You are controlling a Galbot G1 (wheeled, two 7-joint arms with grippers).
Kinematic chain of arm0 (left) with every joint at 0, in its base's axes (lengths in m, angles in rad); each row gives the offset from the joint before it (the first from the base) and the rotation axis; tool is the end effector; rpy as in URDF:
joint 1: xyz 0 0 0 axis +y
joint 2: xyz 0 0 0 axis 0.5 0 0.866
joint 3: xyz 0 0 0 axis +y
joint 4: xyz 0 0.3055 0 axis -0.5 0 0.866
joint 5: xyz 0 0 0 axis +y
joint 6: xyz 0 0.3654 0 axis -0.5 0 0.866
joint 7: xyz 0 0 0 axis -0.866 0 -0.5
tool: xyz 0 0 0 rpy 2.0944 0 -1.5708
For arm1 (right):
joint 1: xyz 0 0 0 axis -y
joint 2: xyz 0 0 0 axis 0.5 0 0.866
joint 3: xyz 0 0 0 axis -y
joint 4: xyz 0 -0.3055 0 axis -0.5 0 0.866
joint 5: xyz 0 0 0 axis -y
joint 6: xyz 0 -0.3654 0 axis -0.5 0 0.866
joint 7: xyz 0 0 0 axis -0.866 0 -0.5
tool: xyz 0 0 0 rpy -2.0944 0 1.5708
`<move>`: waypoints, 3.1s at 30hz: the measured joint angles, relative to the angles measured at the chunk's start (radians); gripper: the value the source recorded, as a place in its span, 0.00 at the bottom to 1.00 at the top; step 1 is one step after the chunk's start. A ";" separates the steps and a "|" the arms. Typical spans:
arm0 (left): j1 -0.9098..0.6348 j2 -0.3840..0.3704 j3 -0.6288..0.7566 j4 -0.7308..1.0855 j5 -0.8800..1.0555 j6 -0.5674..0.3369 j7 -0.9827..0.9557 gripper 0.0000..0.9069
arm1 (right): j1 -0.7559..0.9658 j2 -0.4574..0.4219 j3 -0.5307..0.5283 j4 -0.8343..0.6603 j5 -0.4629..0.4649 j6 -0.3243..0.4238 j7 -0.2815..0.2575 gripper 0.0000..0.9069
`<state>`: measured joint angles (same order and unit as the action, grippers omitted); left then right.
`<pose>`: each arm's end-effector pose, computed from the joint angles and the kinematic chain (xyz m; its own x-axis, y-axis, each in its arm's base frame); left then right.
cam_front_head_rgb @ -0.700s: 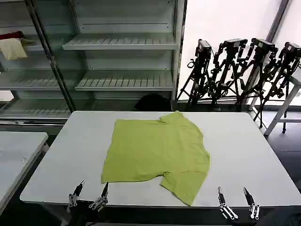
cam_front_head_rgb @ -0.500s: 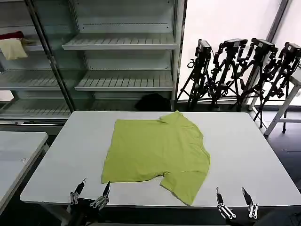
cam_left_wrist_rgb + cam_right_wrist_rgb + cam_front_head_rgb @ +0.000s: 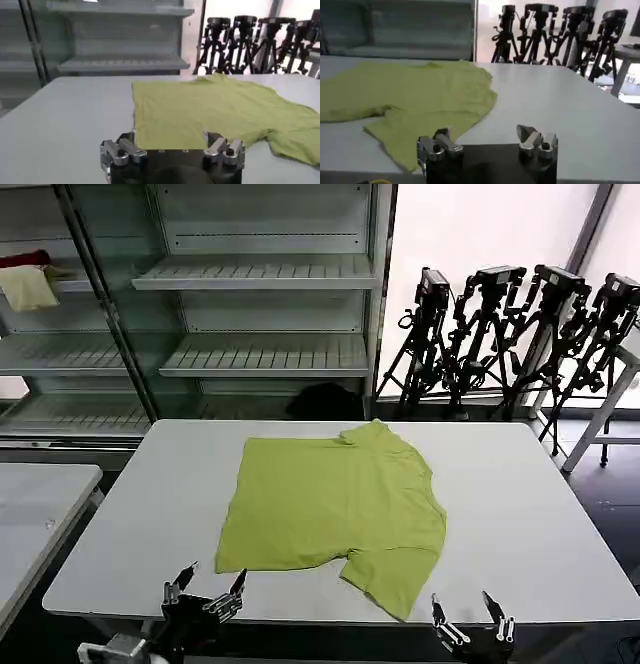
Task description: Fold and organize the clothes.
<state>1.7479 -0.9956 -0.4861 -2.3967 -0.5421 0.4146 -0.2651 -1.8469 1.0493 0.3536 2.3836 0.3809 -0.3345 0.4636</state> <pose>0.1660 0.0123 -0.1871 -0.8966 0.1902 0.4000 0.1921 0.9807 -0.0358 0.1324 0.0168 -0.2166 -0.9012 -0.0258 0.4326 -0.0487 0.9979 -0.0418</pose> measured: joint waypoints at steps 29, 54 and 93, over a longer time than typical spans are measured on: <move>-0.178 -0.022 0.031 0.117 -0.150 0.148 -0.007 1.00 | 0.193 0.059 -0.153 -0.027 0.043 -0.225 0.052 1.00; -0.215 -0.027 0.029 0.240 -0.162 0.127 0.015 0.02 | 0.208 0.068 -0.152 -0.069 0.062 -0.216 0.038 0.00; -0.292 -0.013 0.027 0.186 -0.207 0.085 -0.007 0.01 | 0.329 0.029 -0.062 -0.002 0.076 -0.193 0.011 0.00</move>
<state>1.4560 -1.0090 -0.4593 -2.2108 -0.7495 0.4992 -0.2723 -1.5178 1.0778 0.2916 2.3815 0.4564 -0.5275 0.4744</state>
